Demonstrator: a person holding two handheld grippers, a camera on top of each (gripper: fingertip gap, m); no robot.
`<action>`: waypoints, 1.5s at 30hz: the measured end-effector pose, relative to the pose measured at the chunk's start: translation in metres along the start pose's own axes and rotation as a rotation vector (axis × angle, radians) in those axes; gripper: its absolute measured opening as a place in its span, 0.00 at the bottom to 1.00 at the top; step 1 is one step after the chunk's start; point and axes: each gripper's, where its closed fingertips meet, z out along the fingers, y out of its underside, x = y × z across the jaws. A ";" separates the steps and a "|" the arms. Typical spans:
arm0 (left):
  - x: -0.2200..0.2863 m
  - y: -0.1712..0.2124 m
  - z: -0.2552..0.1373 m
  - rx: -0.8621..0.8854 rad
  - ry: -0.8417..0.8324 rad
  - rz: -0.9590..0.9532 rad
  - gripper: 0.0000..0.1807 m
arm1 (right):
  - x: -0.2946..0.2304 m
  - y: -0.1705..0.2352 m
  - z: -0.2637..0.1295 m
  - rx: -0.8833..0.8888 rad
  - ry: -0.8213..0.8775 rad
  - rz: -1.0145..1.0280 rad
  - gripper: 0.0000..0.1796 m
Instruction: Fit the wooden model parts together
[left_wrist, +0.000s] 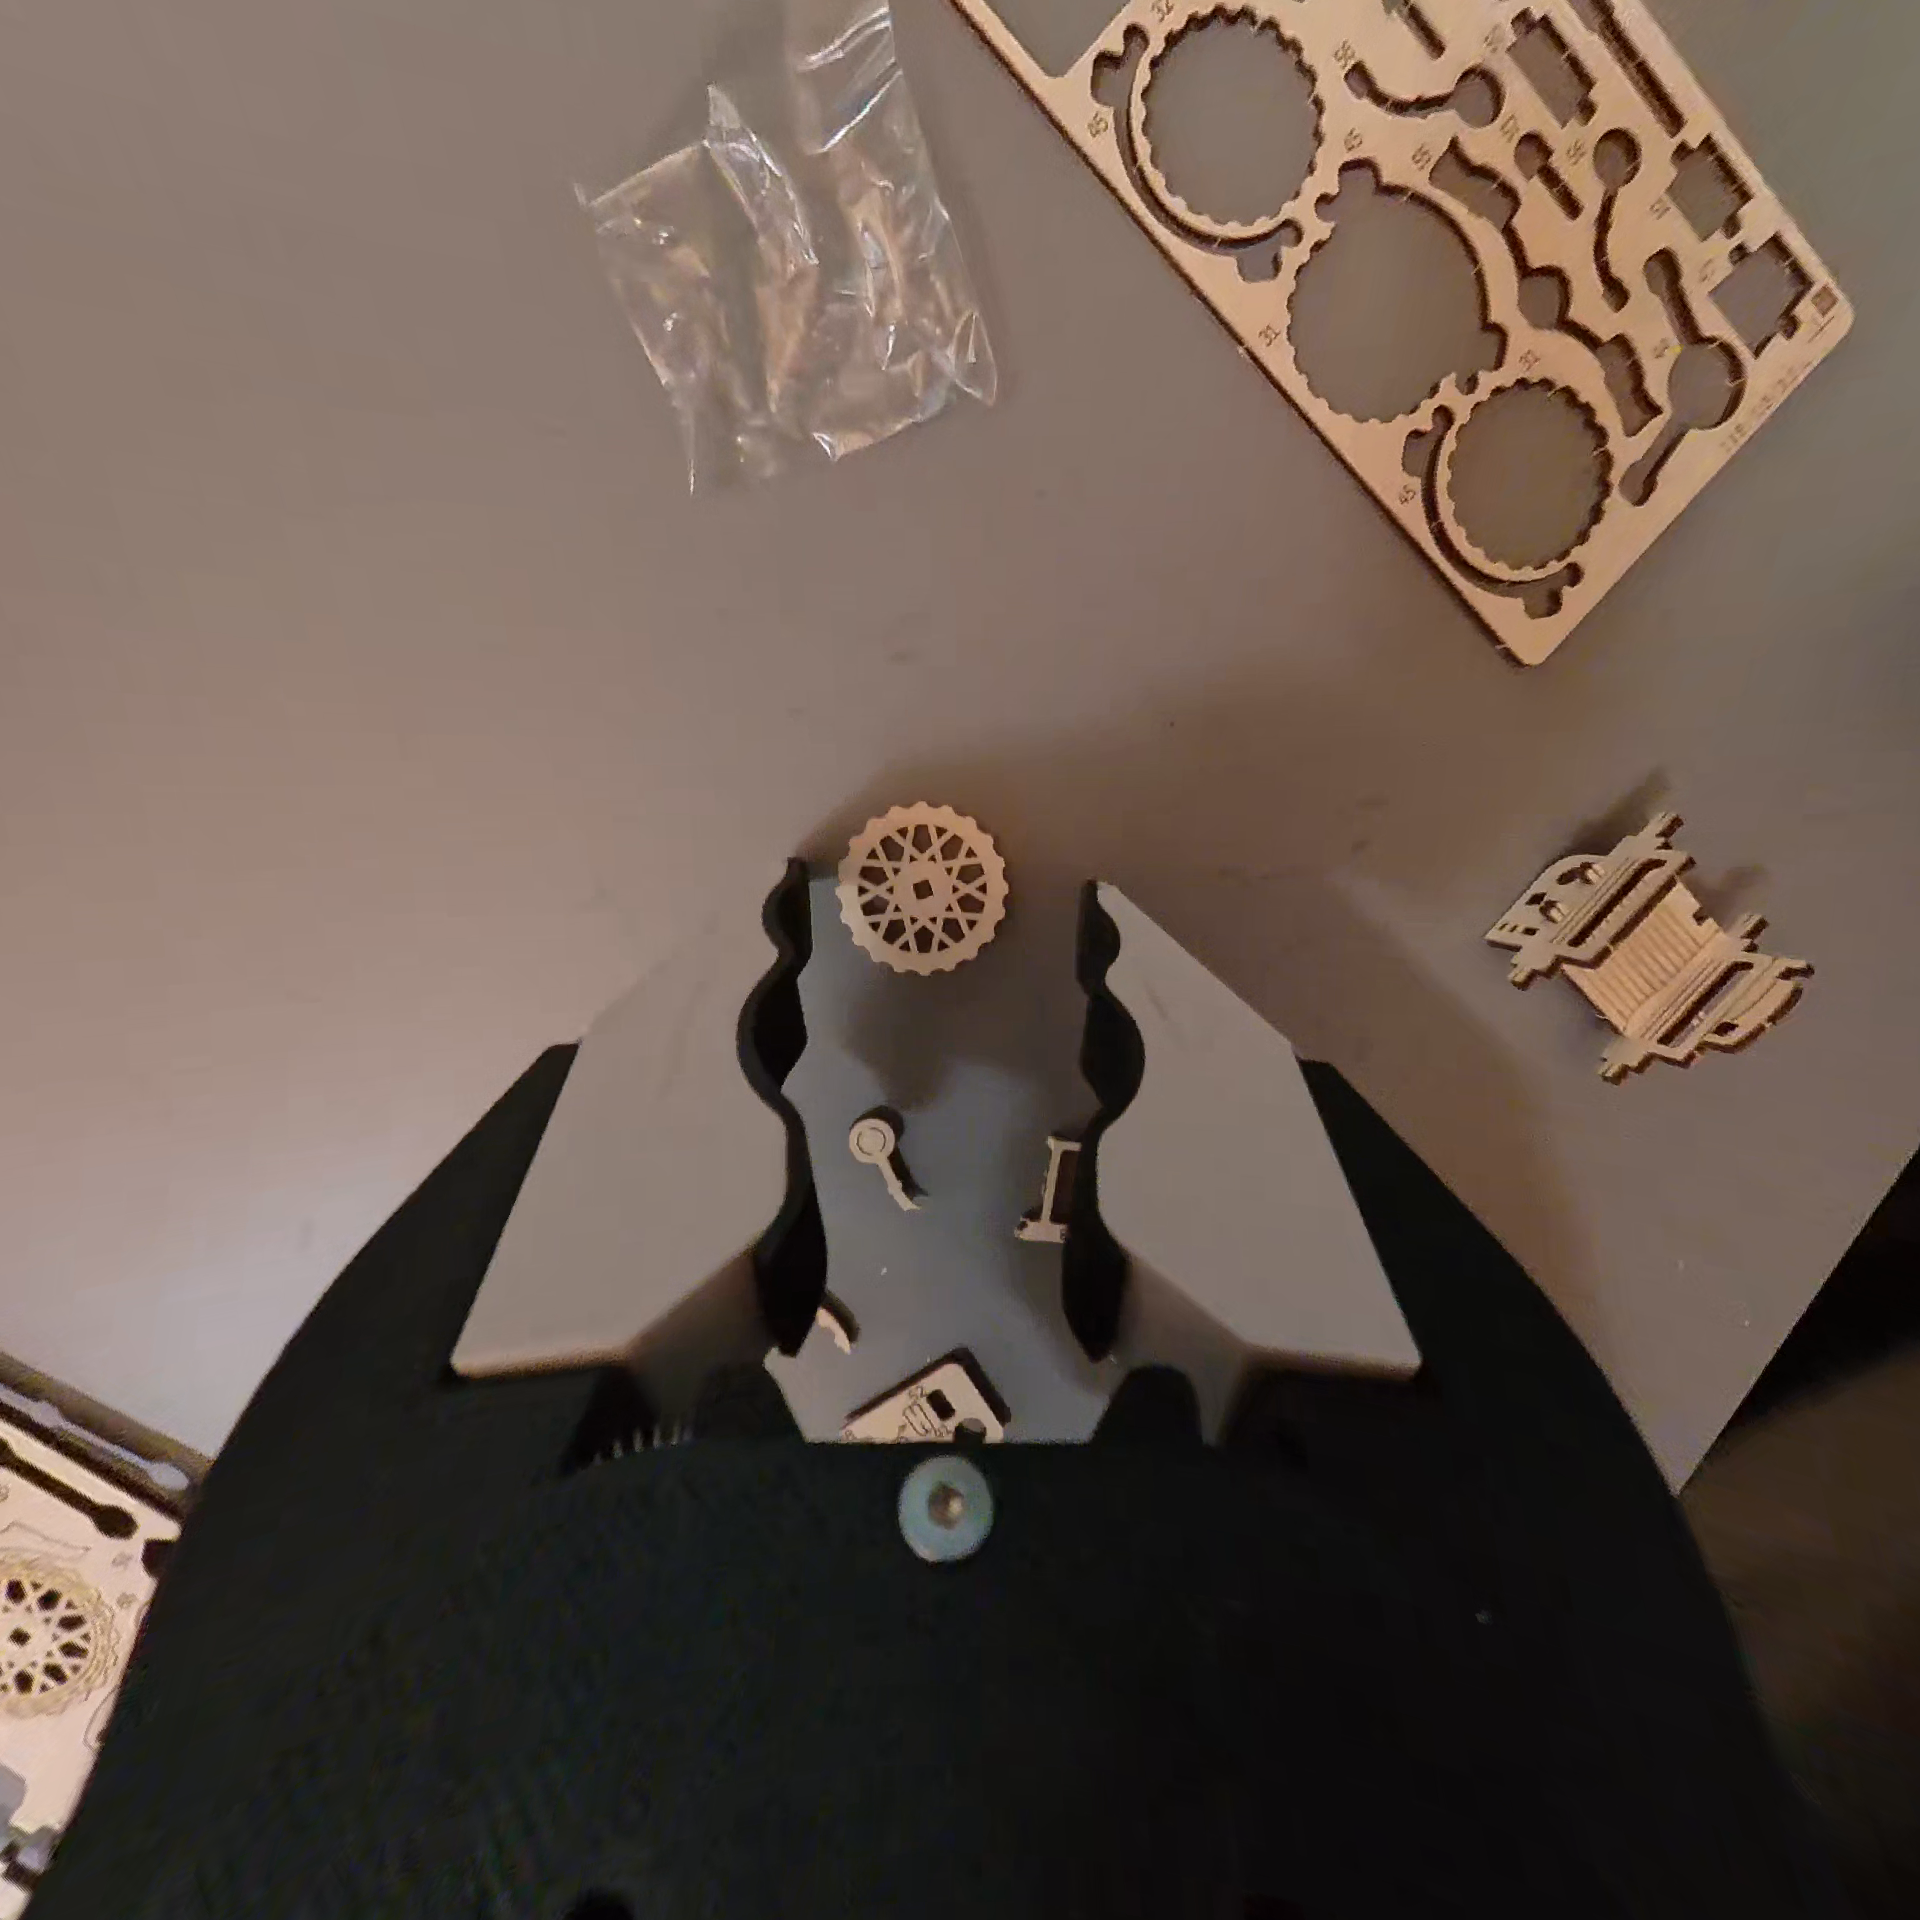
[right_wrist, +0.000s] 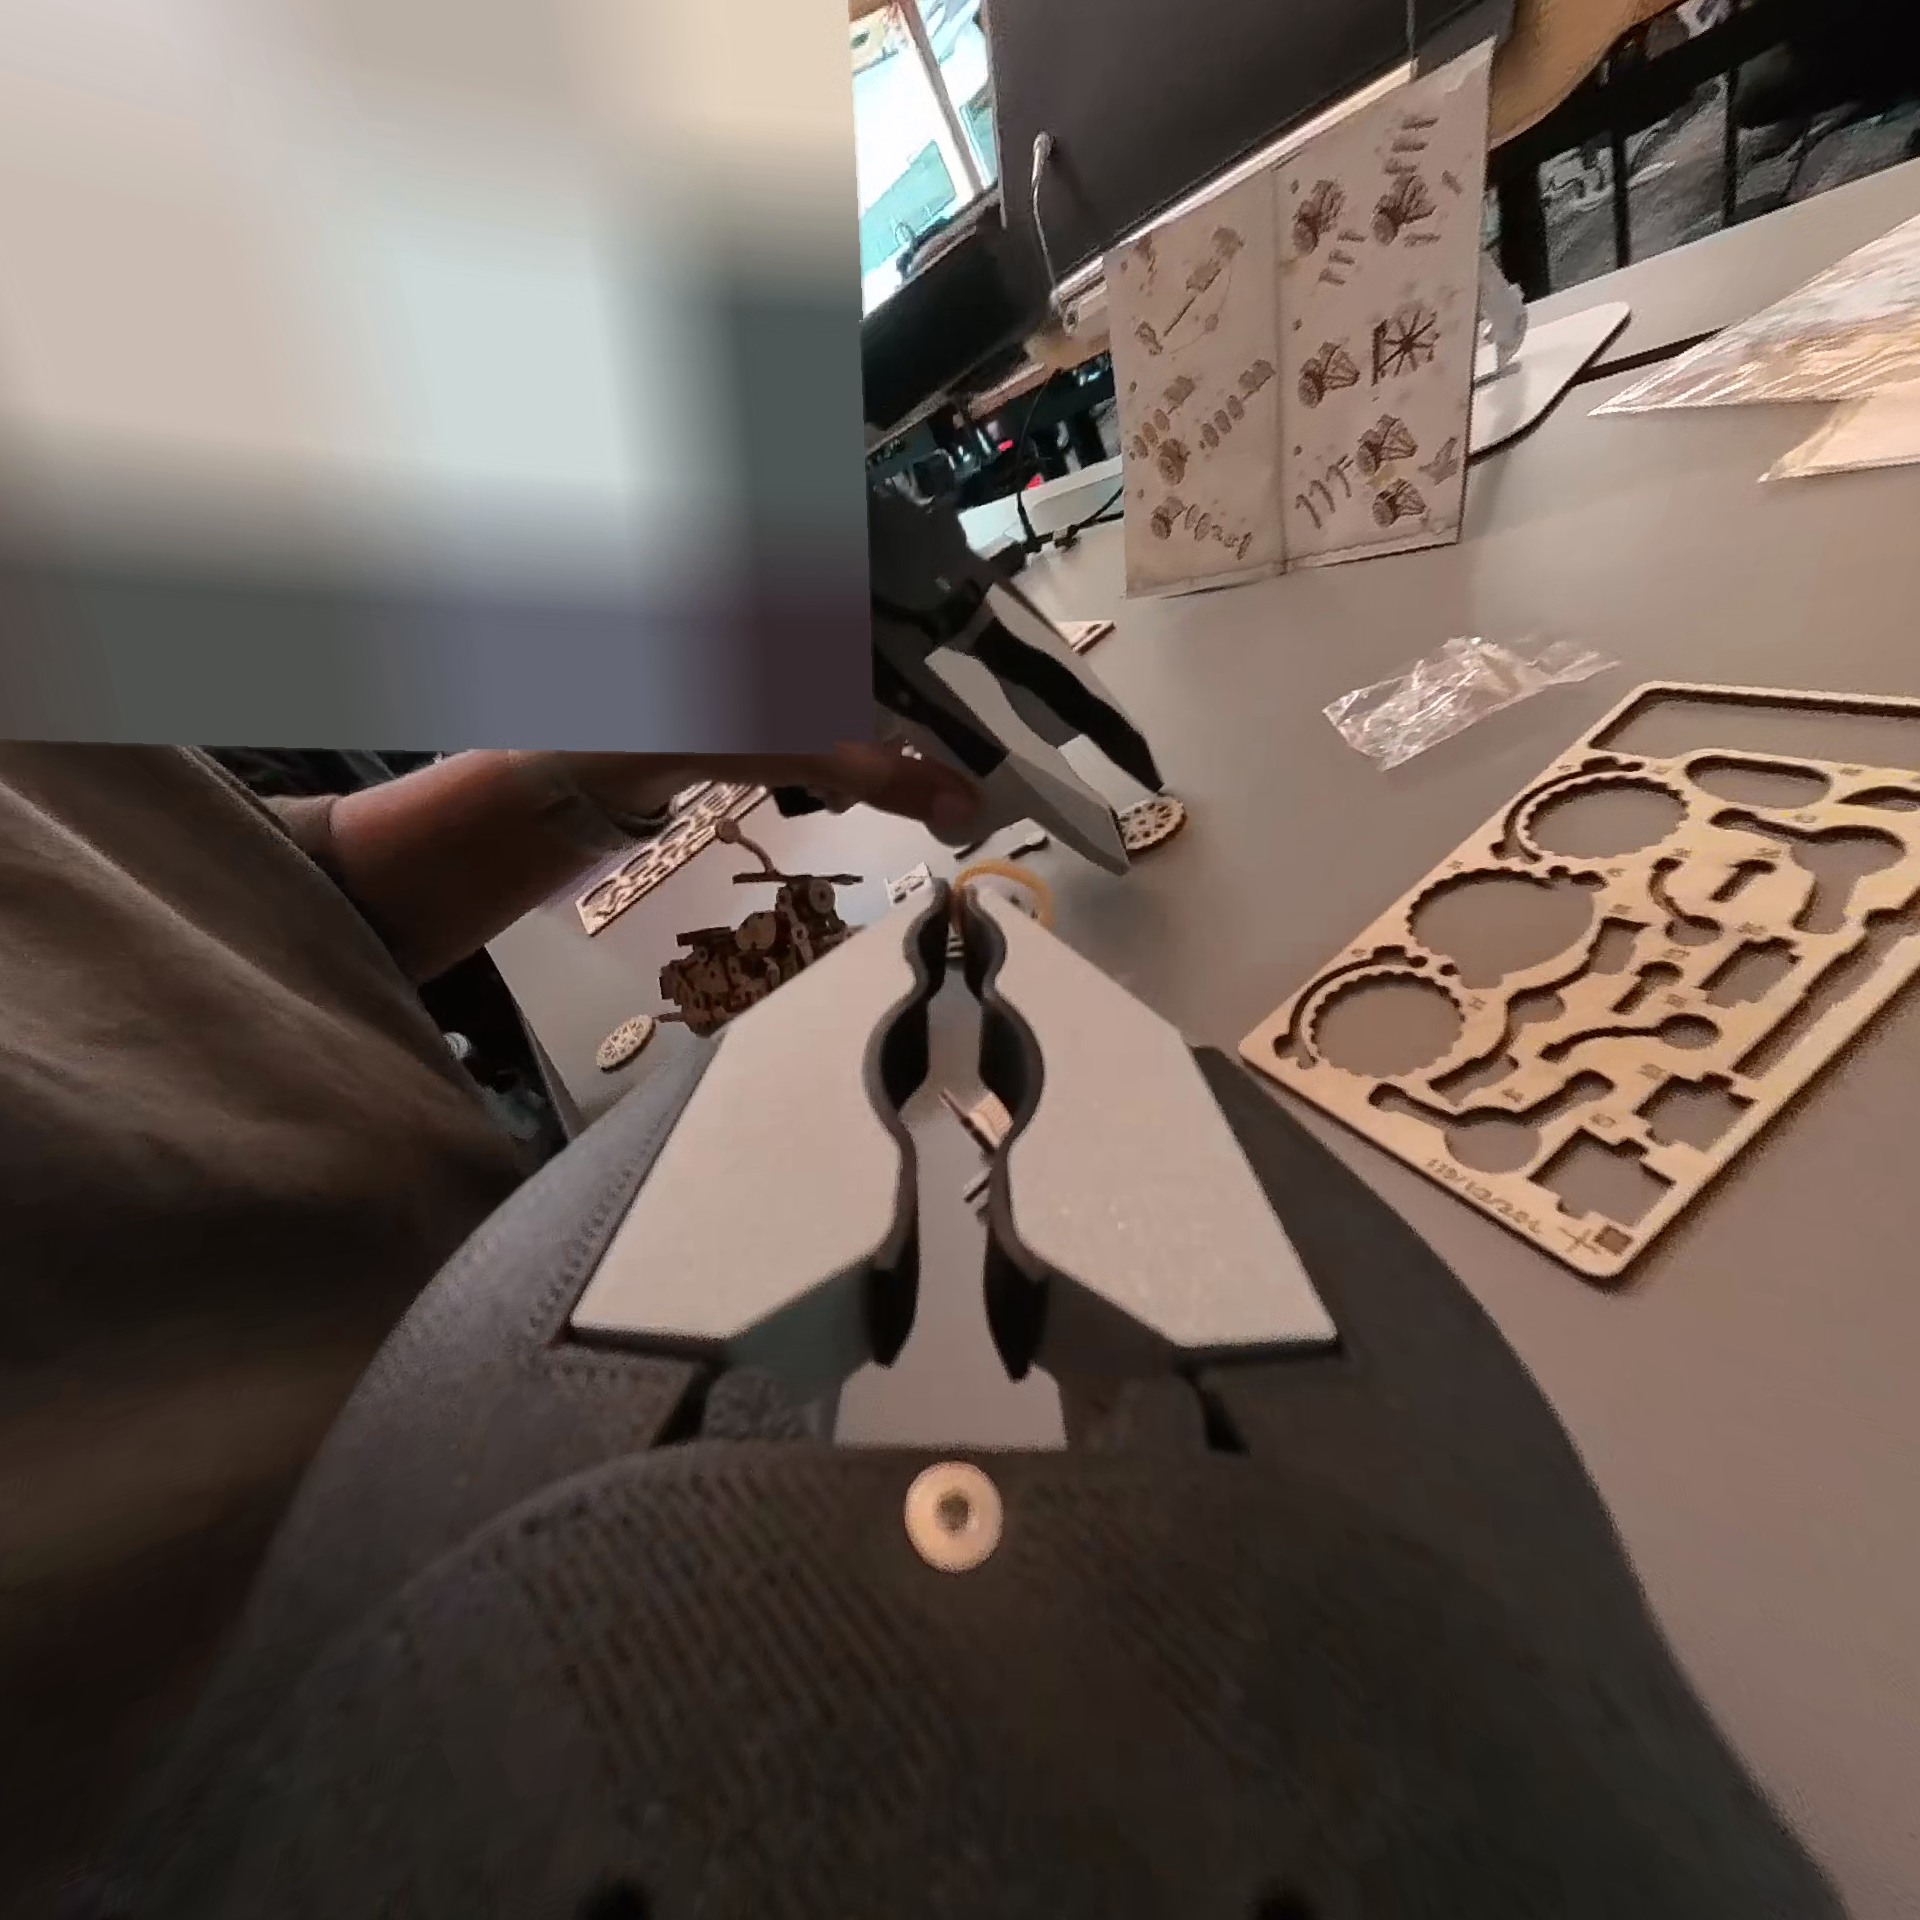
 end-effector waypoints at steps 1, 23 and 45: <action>0.000 0.001 0.000 0.003 -0.011 0.002 0.27 | 0.001 -0.001 -0.001 0.009 0.000 0.010 0.01; 0.131 0.053 -0.163 0.902 0.606 -0.249 0.17 | -0.117 0.025 0.022 -0.064 -0.281 -0.394 0.01; 0.198 0.109 -0.181 1.015 0.867 -0.164 0.17 | -0.175 0.059 0.023 -0.176 -0.392 -0.400 0.01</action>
